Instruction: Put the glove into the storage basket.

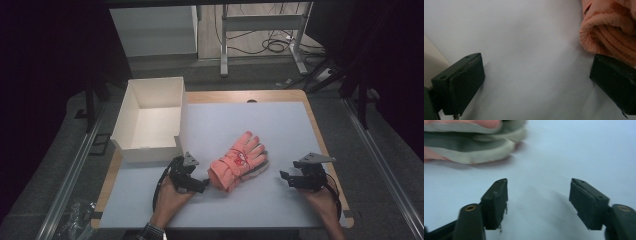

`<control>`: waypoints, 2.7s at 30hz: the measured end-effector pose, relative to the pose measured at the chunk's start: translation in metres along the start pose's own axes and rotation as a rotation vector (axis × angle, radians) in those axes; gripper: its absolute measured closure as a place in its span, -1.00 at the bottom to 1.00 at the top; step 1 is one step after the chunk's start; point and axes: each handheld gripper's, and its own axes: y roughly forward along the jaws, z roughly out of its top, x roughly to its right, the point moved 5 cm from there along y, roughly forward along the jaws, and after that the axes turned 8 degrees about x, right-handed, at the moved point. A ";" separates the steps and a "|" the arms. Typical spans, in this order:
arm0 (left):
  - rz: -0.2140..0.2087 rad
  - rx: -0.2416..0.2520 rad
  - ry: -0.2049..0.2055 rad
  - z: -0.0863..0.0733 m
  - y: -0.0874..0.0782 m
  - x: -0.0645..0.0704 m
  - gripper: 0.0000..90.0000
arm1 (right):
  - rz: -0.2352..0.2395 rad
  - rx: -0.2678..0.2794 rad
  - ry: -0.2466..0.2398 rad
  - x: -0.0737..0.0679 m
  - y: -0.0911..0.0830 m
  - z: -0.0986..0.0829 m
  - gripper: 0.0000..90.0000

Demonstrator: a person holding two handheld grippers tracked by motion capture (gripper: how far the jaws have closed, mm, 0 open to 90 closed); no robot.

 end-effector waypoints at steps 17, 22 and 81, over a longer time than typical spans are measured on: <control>-0.049 0.010 -0.027 -0.004 -0.011 -0.007 -0.94 | -0.117 -0.037 0.019 0.021 0.001 -0.011 -0.62; -0.054 0.035 -0.072 -0.003 -0.028 -0.015 -0.90 | -0.120 -0.033 0.016 0.021 0.001 -0.011 -0.62; -0.240 -0.062 0.107 0.105 0.023 0.062 -1.00 | -0.138 -0.024 -0.007 0.018 0.000 -0.011 -0.62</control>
